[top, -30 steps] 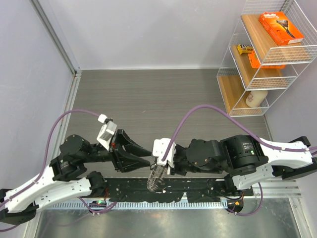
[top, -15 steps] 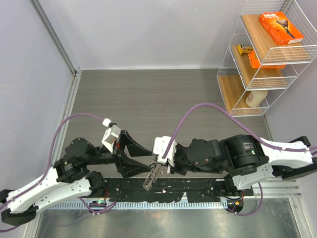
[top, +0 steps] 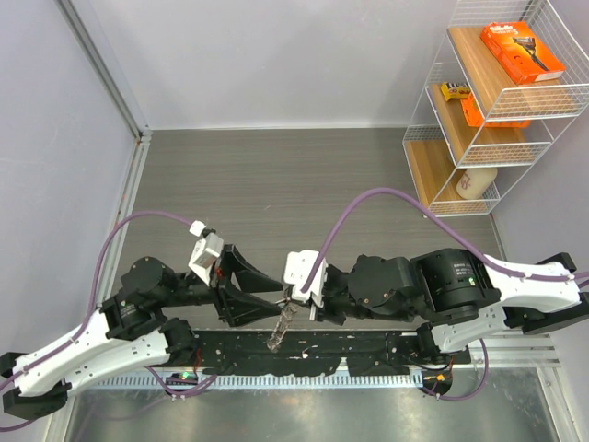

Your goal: Put the keys on the keyring

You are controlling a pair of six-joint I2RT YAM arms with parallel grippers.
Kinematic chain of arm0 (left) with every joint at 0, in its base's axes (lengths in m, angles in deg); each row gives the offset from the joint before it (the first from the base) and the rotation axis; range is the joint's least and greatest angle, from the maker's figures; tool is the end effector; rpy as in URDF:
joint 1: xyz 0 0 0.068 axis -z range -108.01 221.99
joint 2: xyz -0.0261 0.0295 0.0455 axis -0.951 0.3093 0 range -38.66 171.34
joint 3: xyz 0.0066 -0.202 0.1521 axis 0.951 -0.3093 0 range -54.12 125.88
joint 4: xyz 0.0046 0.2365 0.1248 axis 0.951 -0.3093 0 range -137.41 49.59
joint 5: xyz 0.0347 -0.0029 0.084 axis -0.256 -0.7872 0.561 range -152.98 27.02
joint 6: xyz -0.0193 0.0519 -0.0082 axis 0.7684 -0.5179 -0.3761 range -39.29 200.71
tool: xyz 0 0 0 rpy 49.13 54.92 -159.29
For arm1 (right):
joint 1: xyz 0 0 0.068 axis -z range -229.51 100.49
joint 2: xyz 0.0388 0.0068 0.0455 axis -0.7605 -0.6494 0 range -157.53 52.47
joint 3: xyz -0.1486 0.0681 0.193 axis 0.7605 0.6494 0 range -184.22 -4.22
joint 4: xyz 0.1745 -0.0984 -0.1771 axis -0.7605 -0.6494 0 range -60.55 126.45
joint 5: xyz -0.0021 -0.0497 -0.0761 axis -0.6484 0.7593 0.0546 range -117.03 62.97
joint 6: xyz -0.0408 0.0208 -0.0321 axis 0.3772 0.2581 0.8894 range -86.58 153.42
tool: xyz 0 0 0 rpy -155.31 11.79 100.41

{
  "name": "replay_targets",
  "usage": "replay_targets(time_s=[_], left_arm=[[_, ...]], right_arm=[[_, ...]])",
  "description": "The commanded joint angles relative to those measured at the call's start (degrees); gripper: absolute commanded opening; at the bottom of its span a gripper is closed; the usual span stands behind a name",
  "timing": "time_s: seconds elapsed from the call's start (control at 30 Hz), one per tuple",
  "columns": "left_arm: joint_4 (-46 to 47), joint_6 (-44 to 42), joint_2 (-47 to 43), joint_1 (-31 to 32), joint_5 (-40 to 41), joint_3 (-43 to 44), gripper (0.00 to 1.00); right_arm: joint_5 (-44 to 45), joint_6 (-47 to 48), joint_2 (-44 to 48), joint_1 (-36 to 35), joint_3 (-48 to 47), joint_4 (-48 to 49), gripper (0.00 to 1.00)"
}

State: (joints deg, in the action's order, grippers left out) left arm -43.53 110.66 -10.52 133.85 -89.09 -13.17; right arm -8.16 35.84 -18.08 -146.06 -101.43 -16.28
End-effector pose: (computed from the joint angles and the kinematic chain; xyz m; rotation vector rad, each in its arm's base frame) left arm 0.0531 -0.1353 0.3609 0.8515 1.3990 -1.5993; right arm -0.0146 0.2358 0.4609 -1.4287 1.5023 0.7088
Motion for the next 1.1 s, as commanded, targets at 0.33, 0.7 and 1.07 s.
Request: replay_targets(time_s=[0.33, 0.7, 1.07], left_arm=[[5.1, -1.0, 0.0, 0.0, 1.4, 0.0, 0.0], [7.2, -0.3, -1.2, 0.1, -0.1, -0.9, 0.0], [5.9, -0.6, -2.3, 0.1, 0.0, -1.0, 0.0]], right_arm=[[0.0, -0.9, 0.5, -0.3, -2.1, 4.2, 0.06], [-0.1, 0.0, 5.6, -0.3, 4.3, 11.2, 0.06], [-0.8, 0.4, 13.0, -0.3, 10.7, 21.7, 0.06]])
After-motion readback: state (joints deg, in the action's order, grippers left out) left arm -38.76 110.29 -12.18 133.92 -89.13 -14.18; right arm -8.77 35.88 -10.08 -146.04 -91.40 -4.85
